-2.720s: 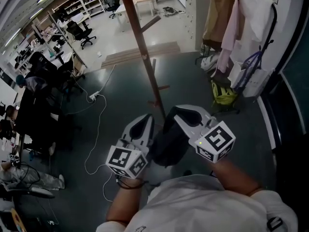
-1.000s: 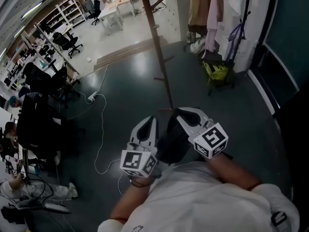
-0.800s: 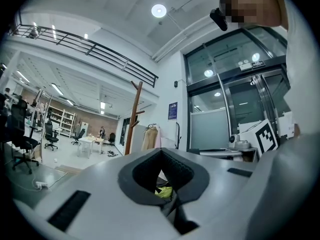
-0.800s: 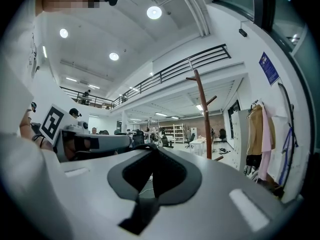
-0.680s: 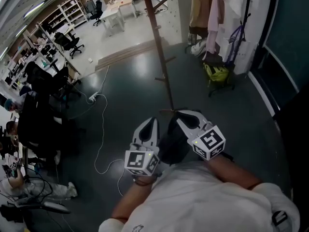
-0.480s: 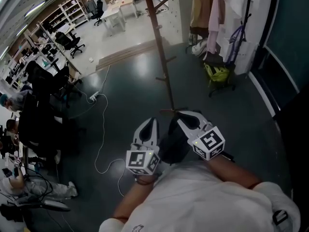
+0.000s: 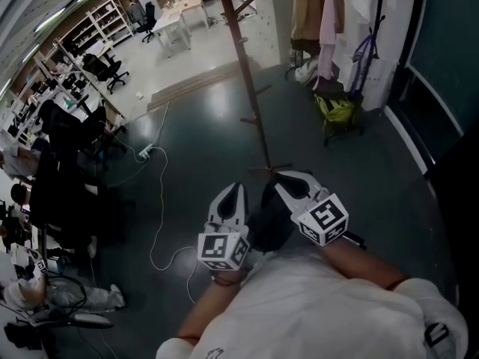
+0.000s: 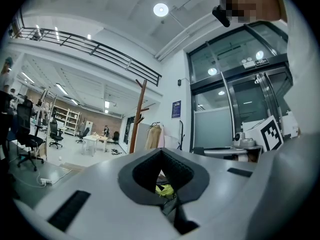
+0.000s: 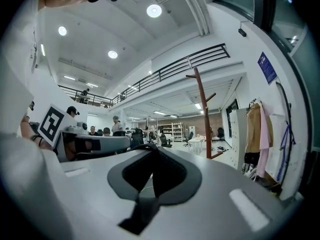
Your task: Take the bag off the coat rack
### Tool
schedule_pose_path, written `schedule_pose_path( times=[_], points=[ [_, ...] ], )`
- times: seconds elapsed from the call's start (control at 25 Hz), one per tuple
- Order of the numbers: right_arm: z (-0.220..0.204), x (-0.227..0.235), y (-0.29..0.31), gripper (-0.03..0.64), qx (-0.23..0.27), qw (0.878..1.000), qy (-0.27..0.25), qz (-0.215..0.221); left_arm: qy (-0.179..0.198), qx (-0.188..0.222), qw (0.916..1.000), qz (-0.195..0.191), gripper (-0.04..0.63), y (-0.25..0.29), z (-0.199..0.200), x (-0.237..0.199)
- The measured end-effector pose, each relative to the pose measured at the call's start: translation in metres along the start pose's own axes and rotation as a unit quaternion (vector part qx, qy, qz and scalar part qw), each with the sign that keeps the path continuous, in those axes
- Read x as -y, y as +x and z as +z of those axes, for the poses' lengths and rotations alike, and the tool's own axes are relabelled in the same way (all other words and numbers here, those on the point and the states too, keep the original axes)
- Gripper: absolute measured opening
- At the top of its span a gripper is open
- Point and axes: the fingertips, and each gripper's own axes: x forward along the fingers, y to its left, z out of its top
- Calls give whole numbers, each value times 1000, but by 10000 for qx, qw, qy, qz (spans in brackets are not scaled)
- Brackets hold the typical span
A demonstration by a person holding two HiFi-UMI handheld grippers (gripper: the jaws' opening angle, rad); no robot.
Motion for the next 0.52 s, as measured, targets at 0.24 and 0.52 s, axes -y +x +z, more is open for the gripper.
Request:
schedule_pose_path(
  times=[0.24, 0.52],
  points=[
    [1, -6, 0, 23, -15, 10000, -28, -28, 5, 23, 10000, -32, 2, -5, 2, -1],
    [2, -6, 3, 23, -29, 10000, -15, -58, -20, 66, 10000, -56, 2, -5, 6, -3]
  ],
)
